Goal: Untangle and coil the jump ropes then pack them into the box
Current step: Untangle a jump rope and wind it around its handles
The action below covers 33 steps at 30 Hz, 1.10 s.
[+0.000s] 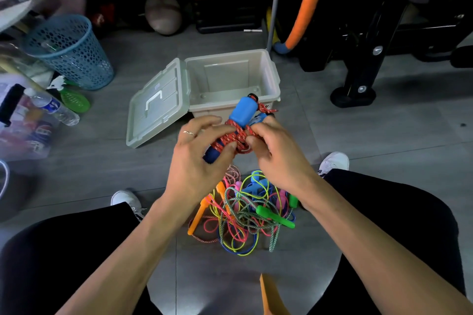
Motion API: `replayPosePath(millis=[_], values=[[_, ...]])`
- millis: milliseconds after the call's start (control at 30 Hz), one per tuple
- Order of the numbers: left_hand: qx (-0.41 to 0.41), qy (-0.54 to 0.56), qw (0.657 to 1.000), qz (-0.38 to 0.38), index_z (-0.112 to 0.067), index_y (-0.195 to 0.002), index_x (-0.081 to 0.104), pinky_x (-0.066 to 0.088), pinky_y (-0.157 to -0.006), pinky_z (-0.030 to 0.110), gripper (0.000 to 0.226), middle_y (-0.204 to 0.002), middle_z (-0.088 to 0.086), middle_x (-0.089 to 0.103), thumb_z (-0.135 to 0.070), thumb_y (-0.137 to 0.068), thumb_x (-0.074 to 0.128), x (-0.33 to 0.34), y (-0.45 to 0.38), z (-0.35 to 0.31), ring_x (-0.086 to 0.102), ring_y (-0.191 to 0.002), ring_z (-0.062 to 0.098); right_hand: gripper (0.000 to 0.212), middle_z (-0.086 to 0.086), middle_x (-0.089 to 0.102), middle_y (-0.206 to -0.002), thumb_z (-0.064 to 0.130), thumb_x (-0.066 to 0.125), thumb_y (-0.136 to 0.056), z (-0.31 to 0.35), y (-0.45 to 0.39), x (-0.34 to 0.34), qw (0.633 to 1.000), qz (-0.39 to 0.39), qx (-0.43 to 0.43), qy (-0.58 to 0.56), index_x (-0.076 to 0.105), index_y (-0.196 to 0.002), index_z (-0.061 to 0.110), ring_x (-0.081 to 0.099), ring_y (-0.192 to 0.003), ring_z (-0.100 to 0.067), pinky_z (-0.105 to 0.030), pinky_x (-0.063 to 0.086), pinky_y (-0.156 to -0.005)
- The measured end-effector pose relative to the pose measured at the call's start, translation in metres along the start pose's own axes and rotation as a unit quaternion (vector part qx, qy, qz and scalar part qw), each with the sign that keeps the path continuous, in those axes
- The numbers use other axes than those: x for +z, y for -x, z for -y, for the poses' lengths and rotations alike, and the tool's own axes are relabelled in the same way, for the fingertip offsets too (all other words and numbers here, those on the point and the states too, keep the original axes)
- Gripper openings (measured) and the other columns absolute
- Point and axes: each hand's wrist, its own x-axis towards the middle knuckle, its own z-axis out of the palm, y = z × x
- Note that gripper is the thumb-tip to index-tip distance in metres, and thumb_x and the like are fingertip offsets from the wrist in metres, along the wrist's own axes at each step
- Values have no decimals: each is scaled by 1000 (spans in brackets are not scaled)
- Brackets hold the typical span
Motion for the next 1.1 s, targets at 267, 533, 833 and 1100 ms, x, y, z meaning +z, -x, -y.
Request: replayPosePath(millis=[267,533,833,1100], values=[[15,-17,1000,8,-20,-92,72,52,-70,30,26,-98,-10,69,-2,-73,70,7,-5,-20,64,-77,12,14,-9,48,-95,11,48,-98,3,3,3,999,-16,19,45,60,-92,5,53,-85,-26,-40,46,-76],[63,-169,983,-29,-14,-99,72,55,-51,37,18,-115,-3,69,-16,-81,68,19,8,-8,69,-81,26,10,-12,51,-97,9,51,-95,5,1,5,996,-5,1,85,60,-92,4,53,-88,-30,-43,48,-77],[31,-6,999,17,-13,-89,77,53,-83,25,7,-95,-5,73,-10,-84,72,10,-3,-5,67,-90,7,6,-10,48,-91,7,59,-89,4,1,0,983,-13,-13,183,61,-89,2,52,-85,-34,-31,30,-72],[0,-154,982,111,-12,-92,67,50,-63,40,13,-90,4,68,-14,-81,61,16,-6,-15,62,-80,32,18,-8,42,-91,15,48,-93,-5,2,6,985,28,24,166,59,-87,1,50,-89,-37,-33,29,-70]])
